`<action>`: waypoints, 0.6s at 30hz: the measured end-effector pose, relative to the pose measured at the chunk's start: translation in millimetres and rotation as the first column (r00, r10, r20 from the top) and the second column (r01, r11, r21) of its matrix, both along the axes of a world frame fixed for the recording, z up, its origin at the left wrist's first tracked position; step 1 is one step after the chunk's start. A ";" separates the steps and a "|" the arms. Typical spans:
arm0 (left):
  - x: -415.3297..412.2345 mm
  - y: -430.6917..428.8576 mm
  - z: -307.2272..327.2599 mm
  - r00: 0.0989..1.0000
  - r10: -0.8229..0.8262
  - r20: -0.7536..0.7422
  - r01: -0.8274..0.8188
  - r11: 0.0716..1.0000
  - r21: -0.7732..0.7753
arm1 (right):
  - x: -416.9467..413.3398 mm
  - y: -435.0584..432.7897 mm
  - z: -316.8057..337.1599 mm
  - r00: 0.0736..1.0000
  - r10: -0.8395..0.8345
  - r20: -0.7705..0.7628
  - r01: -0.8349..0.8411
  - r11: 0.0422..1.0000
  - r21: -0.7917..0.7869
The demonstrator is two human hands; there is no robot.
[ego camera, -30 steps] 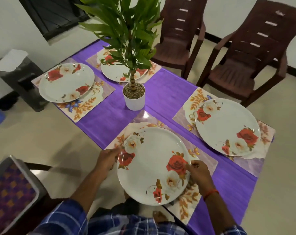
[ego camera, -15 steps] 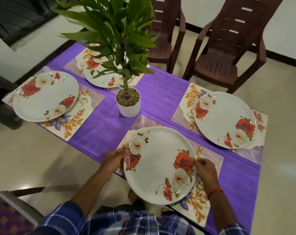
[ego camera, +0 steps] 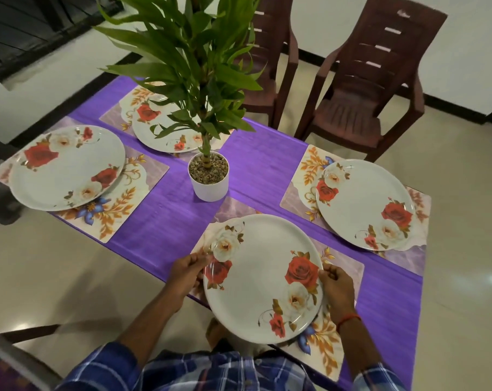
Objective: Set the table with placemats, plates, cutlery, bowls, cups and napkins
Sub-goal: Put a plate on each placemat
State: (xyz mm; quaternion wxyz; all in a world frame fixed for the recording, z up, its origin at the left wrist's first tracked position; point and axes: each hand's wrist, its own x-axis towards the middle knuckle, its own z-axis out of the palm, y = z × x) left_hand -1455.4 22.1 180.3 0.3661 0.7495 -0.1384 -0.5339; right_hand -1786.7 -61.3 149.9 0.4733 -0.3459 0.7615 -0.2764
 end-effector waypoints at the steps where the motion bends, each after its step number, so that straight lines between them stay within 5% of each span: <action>1: -0.5 -0.1 -1.1 1.000 0.002 0.000 -0.002 1.000 -0.005 | 0.1 -0.2 -0.9 1.000 -0.010 0.007 0.010 1.000 0.002; 18: -12.6 8.5 -14.5 0.988 0.154 0.016 -0.153 0.987 -0.039 | -5.4 -10.0 -1.3 0.999 0.043 0.007 -0.043 0.999 -0.032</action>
